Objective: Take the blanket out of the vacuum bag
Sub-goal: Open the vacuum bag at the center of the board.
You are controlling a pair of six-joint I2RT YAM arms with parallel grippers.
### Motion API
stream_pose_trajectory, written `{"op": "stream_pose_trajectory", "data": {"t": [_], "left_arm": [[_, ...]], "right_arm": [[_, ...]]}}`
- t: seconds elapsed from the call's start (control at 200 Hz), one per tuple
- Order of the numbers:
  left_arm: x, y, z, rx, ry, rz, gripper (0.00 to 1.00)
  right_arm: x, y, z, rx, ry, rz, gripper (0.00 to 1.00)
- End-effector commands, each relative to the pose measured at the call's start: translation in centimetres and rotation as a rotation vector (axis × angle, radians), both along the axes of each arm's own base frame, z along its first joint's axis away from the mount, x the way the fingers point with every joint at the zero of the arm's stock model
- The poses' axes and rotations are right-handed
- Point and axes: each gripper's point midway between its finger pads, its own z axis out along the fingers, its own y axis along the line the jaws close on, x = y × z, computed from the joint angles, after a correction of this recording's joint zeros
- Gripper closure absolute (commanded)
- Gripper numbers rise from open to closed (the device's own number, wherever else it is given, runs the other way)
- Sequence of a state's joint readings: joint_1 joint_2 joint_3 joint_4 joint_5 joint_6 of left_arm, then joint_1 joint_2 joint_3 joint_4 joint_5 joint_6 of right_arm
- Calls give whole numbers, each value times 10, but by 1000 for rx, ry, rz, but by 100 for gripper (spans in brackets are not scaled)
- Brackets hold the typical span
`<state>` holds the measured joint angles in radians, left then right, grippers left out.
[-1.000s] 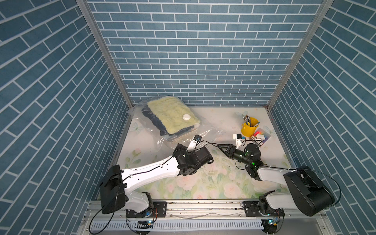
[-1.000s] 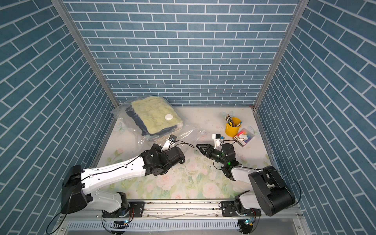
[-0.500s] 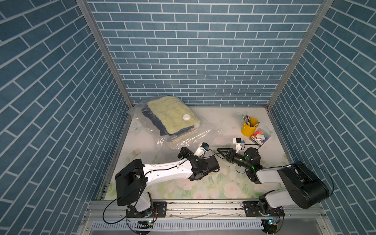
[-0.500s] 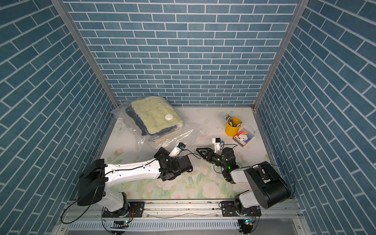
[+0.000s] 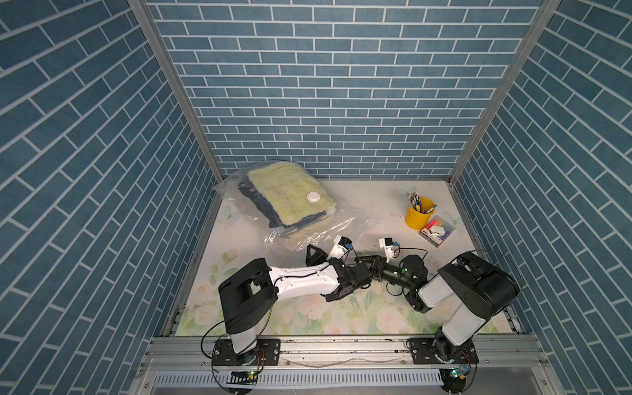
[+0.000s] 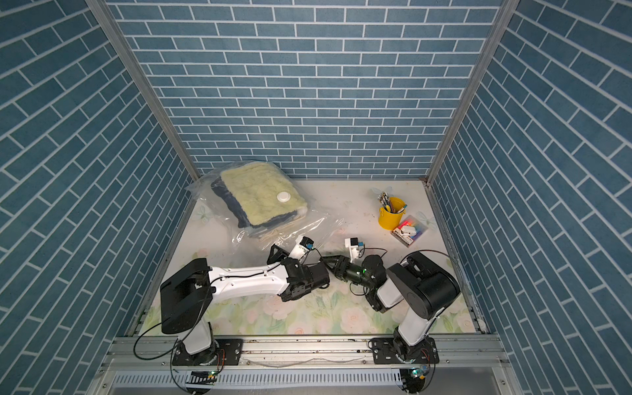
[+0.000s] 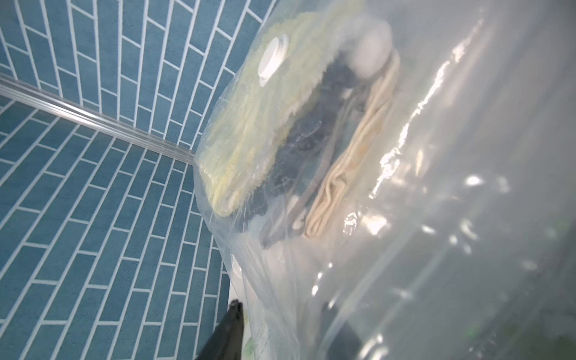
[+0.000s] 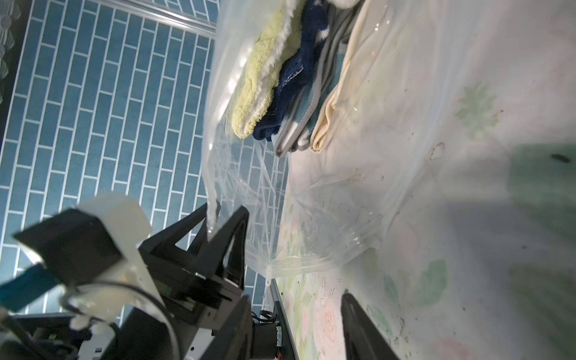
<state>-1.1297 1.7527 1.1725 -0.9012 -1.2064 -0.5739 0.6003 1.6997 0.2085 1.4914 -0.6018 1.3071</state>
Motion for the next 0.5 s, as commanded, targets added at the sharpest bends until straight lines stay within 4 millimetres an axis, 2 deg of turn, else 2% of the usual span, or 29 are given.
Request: {"op": "stream_pose_trajectory", "data": {"t": [0.0,0.13,0.33,0.425,0.495], "left_arm": [[9,4,27,-47,-54,20,69],[15,2,38,-90,-46,18,83],[20,-8,53,-208,-18,-9,92],[21,-15,65,-304,-11,-30,95],[21,-19,74,-367,-10,-50,98]], "right_arm": [[-1,8,18,65,-40,12,58],[-2,18,18,63,-44,33,60],[1,35,21,67,-50,41,63],[5,46,28,82,-60,35,68],[10,54,32,86,-64,13,77]]}}
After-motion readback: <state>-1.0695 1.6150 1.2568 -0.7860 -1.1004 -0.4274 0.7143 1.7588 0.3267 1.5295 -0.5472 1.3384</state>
